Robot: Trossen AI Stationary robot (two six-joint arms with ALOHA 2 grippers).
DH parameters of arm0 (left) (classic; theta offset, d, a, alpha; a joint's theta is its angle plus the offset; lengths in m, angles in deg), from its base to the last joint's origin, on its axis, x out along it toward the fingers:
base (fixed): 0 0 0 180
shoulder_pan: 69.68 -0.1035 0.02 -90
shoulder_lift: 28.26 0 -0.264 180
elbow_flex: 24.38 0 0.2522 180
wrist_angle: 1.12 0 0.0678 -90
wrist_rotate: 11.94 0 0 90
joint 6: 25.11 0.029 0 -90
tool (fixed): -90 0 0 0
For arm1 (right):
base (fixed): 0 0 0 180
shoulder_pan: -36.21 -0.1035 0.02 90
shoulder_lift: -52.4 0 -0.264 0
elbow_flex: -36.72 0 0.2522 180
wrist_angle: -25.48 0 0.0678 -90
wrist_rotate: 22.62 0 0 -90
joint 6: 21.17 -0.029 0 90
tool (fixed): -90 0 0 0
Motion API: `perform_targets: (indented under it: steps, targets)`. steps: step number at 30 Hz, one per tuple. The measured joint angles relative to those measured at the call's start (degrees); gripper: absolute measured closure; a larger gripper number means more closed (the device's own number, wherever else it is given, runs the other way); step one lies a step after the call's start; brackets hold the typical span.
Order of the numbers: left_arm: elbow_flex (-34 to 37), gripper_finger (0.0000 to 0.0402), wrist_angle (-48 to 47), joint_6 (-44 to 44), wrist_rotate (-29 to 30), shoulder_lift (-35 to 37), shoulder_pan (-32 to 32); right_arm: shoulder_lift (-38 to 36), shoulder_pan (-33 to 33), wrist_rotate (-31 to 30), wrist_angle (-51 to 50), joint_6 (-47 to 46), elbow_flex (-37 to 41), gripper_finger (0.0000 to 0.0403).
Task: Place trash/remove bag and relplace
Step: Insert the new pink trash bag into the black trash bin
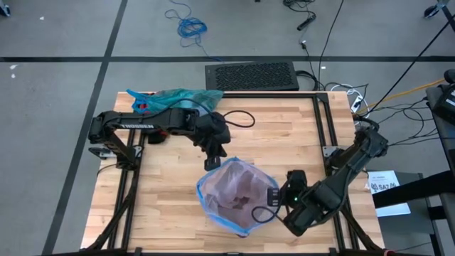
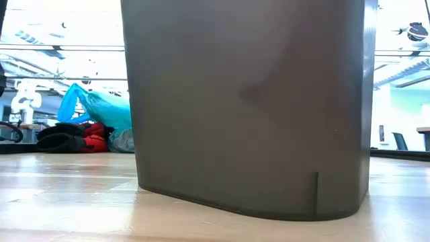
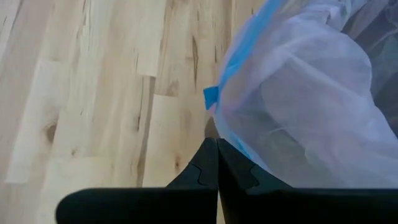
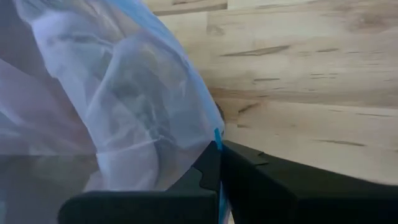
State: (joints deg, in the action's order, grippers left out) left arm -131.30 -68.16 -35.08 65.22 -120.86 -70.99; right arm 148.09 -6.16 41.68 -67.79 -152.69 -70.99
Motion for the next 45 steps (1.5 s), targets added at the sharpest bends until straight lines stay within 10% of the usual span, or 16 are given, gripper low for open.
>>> perform_targets:
  steps: [11, 17, 21, 37, 45]
  targets:
    - [0.02, 0.0402, 0.70, -2.96, 0.99, 7.11, 1.49, 3.65, -0.51, 0.25, 0.53, 1.53, 0.00, 0.0403]
    - [-0.04, 0.0402, 3.77, -7.13, -16.25, 11.23, 3.68, 3.38, -0.51, 0.23, 0.42, 4.50, 0.00, 0.0403]
    - [-0.02, 0.0402, -2.50, -3.78, -16.47, 9.88, 7.81, 3.33, -0.44, 0.23, 0.32, 5.51, 0.00, 0.0403]
    - [1.07, 0.0402, -9.71, -7.50, -2.69, 4.36, 25.51, 3.29, -0.87, 0.23, 1.09, 7.87, 0.00, 0.0403]
    - [1.06, 0.0402, -7.19, -18.33, 16.69, 1.79, 31.23, 3.22, -0.88, -1.57, 1.09, 9.27, 0.00, 0.0403]
